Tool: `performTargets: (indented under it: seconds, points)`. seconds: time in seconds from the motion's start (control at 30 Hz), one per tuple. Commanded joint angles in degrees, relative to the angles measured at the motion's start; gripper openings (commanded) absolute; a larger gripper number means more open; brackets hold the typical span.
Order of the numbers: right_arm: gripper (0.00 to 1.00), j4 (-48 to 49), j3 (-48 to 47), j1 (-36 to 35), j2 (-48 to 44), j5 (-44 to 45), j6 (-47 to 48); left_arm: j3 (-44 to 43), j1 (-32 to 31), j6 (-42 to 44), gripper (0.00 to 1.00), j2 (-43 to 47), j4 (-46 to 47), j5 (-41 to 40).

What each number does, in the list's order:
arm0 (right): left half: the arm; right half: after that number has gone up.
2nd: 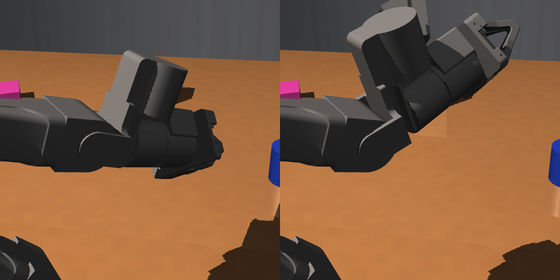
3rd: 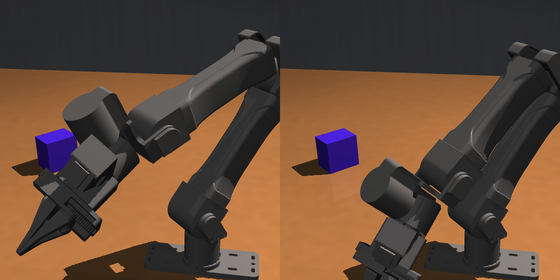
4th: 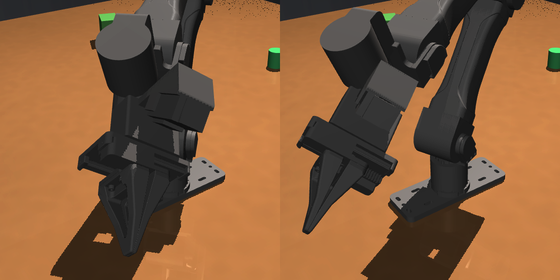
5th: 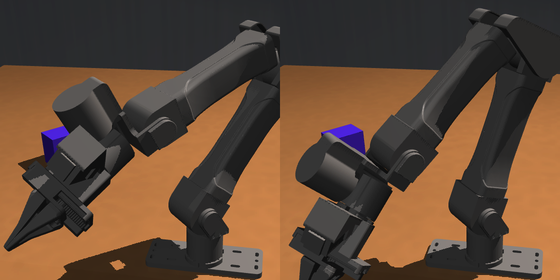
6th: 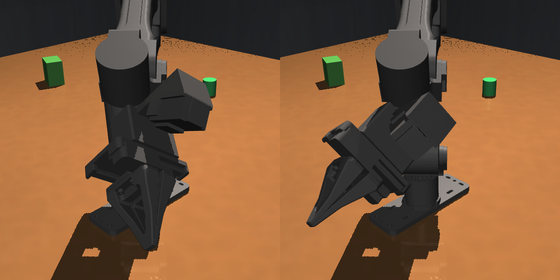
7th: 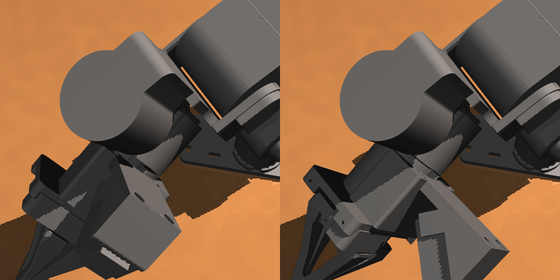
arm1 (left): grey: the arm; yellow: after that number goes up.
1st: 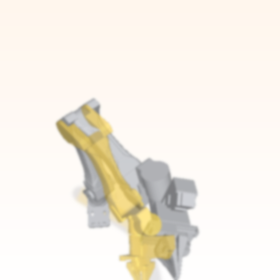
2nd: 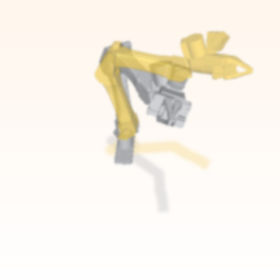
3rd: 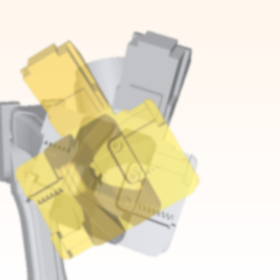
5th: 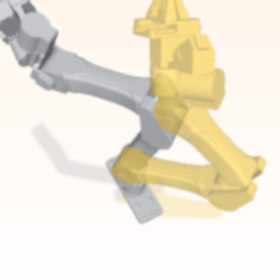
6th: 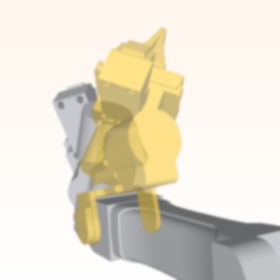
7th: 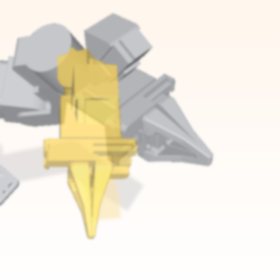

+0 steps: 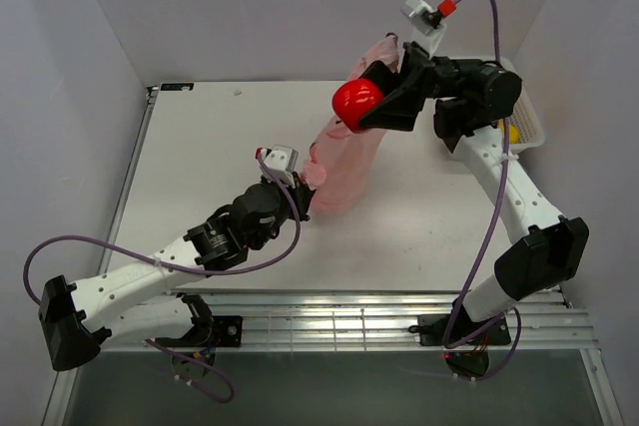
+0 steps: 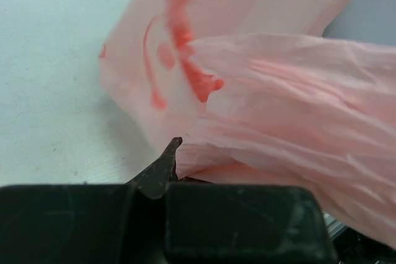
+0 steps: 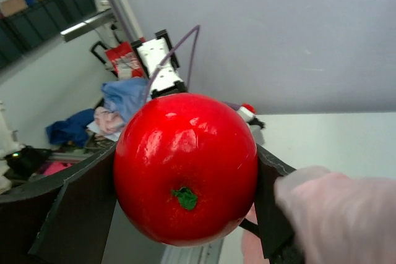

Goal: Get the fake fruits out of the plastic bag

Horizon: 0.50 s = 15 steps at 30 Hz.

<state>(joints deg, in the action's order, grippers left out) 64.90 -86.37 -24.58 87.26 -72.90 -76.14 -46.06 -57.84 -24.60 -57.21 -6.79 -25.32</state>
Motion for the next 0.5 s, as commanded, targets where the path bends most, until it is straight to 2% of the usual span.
performTargets:
  seconds: [0.0, 0.1, 0.2, 0.3, 0.37, 0.47]
  points:
    - [0.08, -4.38, -11.5, 6.02, 0.27, 1.27, 2.82, -2.8, 0.19, -0.54, 0.0, -0.71, -1.3, -3.59]
    - [0.08, -4.88, -15.05, 10.42, 2.29, 3.99, -0.05, -3.24, 0.28, -0.89, 0.0, -1.41, -1.3, -4.12]
    - [0.08, -7.42, -14.62, 14.11, 2.65, 5.66, -3.56, -3.68, 0.28, -1.85, 0.0, -1.59, -1.21, -5.61]
    - [0.08, -1.91, -12.34, 15.52, 4.4, 4.44, -12.25, -4.73, 0.36, -1.86, 0.0, -2.55, -1.3, -7.98]
    - [0.08, 8.27, -9.8, 15.44, 5.72, 3.21, -22.32, -6.66, 0.45, -1.68, 0.0, -4.65, -1.82, -10.96]
    - [0.08, 19.45, -3.14, 14.92, 5.64, 2.33, -29.49, -9.56, 1.77, -2.38, 0.0, -7.99, -3.06, -12.21]
